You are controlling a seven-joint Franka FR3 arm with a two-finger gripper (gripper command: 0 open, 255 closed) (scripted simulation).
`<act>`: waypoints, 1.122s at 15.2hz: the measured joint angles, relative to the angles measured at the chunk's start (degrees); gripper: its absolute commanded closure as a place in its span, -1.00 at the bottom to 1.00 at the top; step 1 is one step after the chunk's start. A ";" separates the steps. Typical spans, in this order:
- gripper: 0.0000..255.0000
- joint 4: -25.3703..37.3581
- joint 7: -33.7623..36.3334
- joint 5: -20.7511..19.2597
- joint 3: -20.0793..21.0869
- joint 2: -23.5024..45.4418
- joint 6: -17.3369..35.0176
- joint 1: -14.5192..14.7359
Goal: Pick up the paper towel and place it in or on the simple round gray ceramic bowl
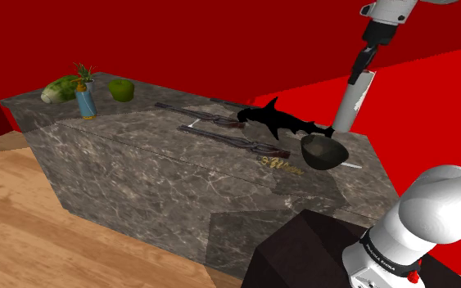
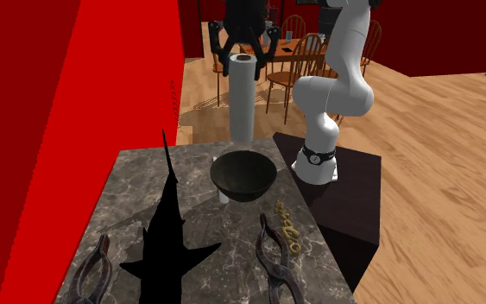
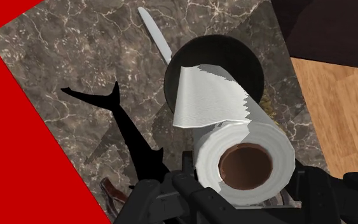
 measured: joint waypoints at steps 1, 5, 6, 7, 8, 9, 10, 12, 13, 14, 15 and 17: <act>1.00 -0.84 0.20 0.00 0.03 -0.07 0.76 0.01; 1.00 -4.40 0.18 -0.43 -0.45 -0.82 3.60 -0.24; 1.00 -5.47 0.38 -0.49 -0.40 -1.15 4.32 -0.28; 1.00 -6.14 0.52 -0.51 -0.38 -1.20 4.92 -0.27; 1.00 -7.01 0.53 -0.62 -0.48 -1.42 5.59 -0.34; 1.00 -7.92 0.57 -0.73 -0.58 -1.64 6.29 -0.41; 1.00 -8.93 0.63 -0.85 -0.65 -1.94 6.99 -0.49; 1.00 -10.59 0.68 -1.04 -0.90 -2.01 8.58 -0.57; 1.00 -11.32 0.87 -1.06 -0.88 -2.01 9.29 -0.55; 1.00 -12.00 0.80 -1.18 -1.07 -1.94 10.06 -0.60; 1.00 -13.03 0.76 -1.36 -1.27 -2.14 10.90 -0.72; 1.00 -13.78 0.82 -1.45 -1.33 -2.25 11.54 -0.77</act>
